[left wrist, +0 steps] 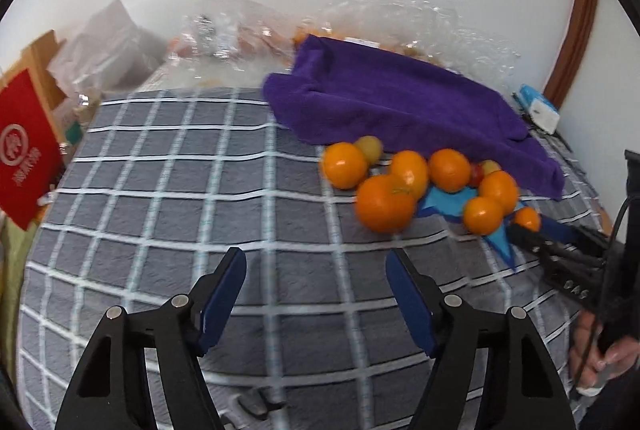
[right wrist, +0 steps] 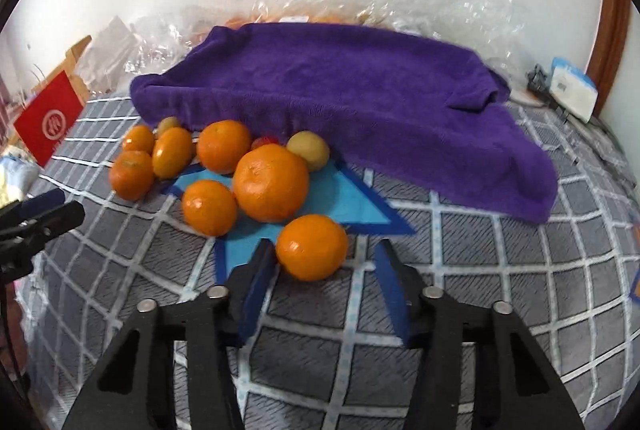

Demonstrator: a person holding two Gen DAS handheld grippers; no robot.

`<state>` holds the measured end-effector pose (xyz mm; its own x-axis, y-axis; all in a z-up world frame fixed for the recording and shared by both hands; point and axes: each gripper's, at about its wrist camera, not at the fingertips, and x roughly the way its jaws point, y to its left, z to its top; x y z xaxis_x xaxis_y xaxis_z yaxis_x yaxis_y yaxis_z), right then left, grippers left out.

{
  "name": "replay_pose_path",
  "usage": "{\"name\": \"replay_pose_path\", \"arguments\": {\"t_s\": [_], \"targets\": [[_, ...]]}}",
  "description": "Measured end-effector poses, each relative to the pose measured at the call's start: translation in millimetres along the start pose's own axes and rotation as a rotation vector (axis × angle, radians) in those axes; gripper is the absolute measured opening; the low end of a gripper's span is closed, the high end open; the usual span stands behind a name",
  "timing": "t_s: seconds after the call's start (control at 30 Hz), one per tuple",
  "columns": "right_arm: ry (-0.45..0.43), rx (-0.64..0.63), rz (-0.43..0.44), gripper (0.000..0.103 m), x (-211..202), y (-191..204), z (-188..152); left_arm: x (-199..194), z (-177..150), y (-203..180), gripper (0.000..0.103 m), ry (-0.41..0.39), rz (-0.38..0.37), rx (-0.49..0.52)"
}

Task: Organize fruits
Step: 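Grasp a small orange with the right tool while the left tool grasps a large orange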

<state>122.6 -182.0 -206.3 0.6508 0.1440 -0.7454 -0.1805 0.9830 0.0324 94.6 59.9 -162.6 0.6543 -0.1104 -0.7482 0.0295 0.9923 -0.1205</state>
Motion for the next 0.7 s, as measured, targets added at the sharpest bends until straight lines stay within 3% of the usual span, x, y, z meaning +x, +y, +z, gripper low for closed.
{"name": "replay_pose_path", "arguments": {"t_s": [0.03, 0.07, 0.3, 0.43, 0.53, 0.6, 0.7], "targets": [[-0.005, -0.001, 0.018, 0.035, -1.5, 0.0, 0.4, 2.8, 2.4, -3.6, 0.071, 0.002, -0.013, 0.004], [-0.009, 0.000, 0.028, 0.034, -2.3, -0.2, 0.3, 6.1, 4.9, -7.2, 0.071, 0.007, -0.026, 0.006], [-0.050, -0.015, -0.022, 0.034, -25.4, -18.6, -7.1, 29.7, 17.4, -23.1, 0.071, 0.049, -0.042, 0.005], [-0.067, -0.001, -0.090, 0.034, -28.5, -44.0, -12.9, 37.2, 18.9, -27.0, 0.071, 0.023, -0.050, -0.013], [-0.038, 0.049, -0.092, 0.034, -20.4, -57.9, -17.0, 40.5, 17.2, -27.9, 0.071, 0.003, -0.070, -0.018], [-0.031, 0.079, -0.067, 0.034, -17.6, -64.4, -19.2, 39.3, 16.0, -27.0, 0.064, -0.008, -0.085, -0.018], [-0.049, 0.082, -0.031, 0.034, -20.3, -65.0, -19.0, 41.1, 17.0, -21.7, 0.042, -0.006, -0.128, -0.045]]}}
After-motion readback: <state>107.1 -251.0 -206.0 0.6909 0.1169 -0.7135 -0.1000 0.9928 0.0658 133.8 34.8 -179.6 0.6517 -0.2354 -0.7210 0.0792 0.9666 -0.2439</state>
